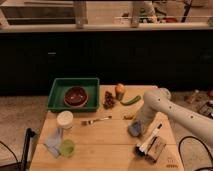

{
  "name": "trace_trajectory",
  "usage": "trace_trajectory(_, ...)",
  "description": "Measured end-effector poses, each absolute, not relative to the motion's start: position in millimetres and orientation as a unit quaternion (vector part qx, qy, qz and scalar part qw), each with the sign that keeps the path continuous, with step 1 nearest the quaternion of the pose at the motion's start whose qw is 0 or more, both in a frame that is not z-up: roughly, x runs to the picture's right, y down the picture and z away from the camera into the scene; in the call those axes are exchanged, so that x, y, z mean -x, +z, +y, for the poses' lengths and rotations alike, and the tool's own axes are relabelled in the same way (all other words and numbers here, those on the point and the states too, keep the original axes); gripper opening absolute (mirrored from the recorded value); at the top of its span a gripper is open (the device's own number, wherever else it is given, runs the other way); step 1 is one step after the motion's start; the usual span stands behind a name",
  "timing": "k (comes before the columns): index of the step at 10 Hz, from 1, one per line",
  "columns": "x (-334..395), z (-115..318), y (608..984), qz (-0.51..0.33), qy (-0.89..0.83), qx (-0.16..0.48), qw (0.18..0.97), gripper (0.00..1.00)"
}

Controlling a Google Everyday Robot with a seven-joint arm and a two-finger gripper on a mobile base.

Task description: Place sponge in table surface

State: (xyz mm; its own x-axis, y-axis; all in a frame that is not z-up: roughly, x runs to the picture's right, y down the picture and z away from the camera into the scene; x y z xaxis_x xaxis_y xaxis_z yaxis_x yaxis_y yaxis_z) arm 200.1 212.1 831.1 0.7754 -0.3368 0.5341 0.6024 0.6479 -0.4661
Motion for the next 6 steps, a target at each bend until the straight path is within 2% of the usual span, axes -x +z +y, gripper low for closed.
trace_trajectory(6, -182.3, 181.6, 795.1, -0.208, -0.287, 0.305, 0.884, 0.00)
